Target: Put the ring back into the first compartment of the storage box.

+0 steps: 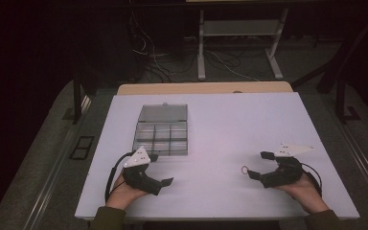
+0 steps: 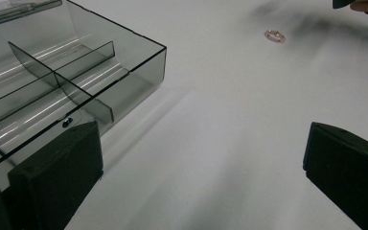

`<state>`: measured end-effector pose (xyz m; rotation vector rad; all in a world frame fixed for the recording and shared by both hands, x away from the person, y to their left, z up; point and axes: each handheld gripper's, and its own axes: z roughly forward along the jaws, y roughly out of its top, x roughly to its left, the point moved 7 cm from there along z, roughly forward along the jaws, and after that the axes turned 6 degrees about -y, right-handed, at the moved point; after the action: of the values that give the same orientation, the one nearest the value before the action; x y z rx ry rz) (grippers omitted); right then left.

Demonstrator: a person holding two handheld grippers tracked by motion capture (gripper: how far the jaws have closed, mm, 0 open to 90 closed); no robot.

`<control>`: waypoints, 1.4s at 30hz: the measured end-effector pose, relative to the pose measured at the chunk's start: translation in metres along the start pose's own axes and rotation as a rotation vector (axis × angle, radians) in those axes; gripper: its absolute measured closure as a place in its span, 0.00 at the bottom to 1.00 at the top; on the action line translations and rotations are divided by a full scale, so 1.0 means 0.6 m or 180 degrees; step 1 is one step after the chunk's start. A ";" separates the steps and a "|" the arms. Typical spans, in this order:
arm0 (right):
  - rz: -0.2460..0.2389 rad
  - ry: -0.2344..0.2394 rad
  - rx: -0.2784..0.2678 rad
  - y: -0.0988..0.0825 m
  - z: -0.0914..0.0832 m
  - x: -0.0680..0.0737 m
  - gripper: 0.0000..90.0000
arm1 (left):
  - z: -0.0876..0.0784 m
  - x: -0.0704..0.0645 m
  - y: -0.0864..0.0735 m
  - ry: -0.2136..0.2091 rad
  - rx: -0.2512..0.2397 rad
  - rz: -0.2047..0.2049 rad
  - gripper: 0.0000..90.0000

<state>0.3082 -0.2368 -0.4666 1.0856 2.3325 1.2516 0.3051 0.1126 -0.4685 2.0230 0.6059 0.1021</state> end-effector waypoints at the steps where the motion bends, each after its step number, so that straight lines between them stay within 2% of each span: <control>1: 0.0010 0.0009 -0.0003 0.001 0.000 0.000 0.09 | 0.000 0.000 0.000 0.0000 0.0000 0.0000 0.00; 31: 0.0056 0.0059 -0.0050 0.026 0.023 -0.006 0.09 | 0.000 0.000 0.000 -0.0001 0.0001 0.0000 0.00; 40: 0.0019 0.0049 -0.0027 0.030 0.032 -0.009 0.10 | 0.000 0.000 0.000 -0.0001 -0.0005 0.0007 0.00; 42: 0.0003 0.0065 -0.0022 0.029 0.033 -0.009 0.21 | 0.000 0.000 0.000 -0.0004 -0.0003 0.0007 0.00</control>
<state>0.3313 -0.2232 -0.4646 1.0766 2.3410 1.2760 0.3049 0.1126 -0.4685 2.0228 0.6028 0.1025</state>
